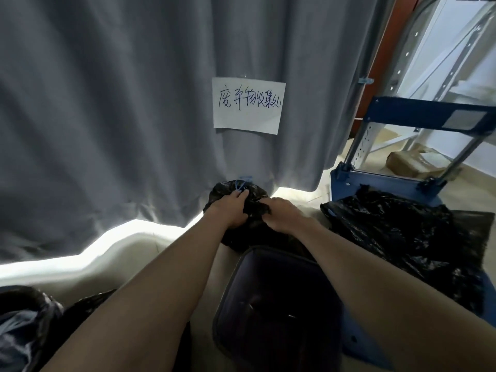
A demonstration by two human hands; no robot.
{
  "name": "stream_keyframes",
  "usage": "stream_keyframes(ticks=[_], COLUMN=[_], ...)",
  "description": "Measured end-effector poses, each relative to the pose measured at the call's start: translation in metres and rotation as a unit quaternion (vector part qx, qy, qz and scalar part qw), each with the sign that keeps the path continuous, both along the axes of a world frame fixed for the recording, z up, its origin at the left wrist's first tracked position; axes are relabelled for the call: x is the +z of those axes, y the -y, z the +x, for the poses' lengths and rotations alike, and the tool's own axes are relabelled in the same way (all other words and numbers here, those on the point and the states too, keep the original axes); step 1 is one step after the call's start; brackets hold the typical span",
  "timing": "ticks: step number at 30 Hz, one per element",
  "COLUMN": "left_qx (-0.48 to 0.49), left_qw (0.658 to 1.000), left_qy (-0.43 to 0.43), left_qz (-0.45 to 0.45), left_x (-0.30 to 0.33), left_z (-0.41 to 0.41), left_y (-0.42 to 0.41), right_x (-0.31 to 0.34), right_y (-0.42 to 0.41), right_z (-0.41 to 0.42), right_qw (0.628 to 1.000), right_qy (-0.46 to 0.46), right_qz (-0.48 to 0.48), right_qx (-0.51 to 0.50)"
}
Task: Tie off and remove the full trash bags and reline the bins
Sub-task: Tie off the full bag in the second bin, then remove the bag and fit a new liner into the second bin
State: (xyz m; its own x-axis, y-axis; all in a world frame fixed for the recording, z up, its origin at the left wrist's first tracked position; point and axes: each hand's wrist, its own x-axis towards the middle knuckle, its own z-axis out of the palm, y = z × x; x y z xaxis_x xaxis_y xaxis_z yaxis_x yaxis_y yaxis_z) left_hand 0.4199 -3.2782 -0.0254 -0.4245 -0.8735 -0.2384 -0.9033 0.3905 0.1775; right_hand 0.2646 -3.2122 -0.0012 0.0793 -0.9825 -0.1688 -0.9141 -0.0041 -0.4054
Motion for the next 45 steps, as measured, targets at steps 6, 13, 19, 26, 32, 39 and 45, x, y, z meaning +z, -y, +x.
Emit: stream_keyframes(ticks=[6,13,19,26,32,39,45], left_qx=[0.015,-0.034,-0.036,-0.069,-0.120,-0.180,-0.244], left_qw=[0.999,0.996,0.997,0.997,0.992,0.984,0.961], left_qy=[0.002,-0.045,-0.052,-0.020,-0.017,0.015,0.089], left_qz=[-0.047,-0.068,-0.052,-0.034,-0.025,0.003,-0.096], left_x=[0.047,0.092,0.108,0.082,0.044,-0.016,-0.060], left_z=[0.005,-0.032,-0.068,-0.114,-0.165,-0.211,-0.221], left_y=[-0.048,-0.103,-0.135,-0.148,-0.158,-0.176,-0.181], right_x=[0.036,0.056,0.064,0.052,0.013,-0.047,-0.094], right_y=[-0.053,-0.109,-0.135,-0.162,-0.180,-0.181,-0.181], right_z=[0.001,-0.025,-0.060,-0.119,-0.167,-0.191,-0.211], right_qw=[0.999,0.996,0.995,0.989,0.979,0.974,0.963], right_qy=[0.021,0.023,0.001,-0.008,0.018,0.021,0.007], right_qz=[-0.029,-0.049,-0.039,0.002,0.026,0.061,0.094], right_qx=[-0.034,-0.068,-0.097,-0.149,-0.201,-0.219,-0.252])
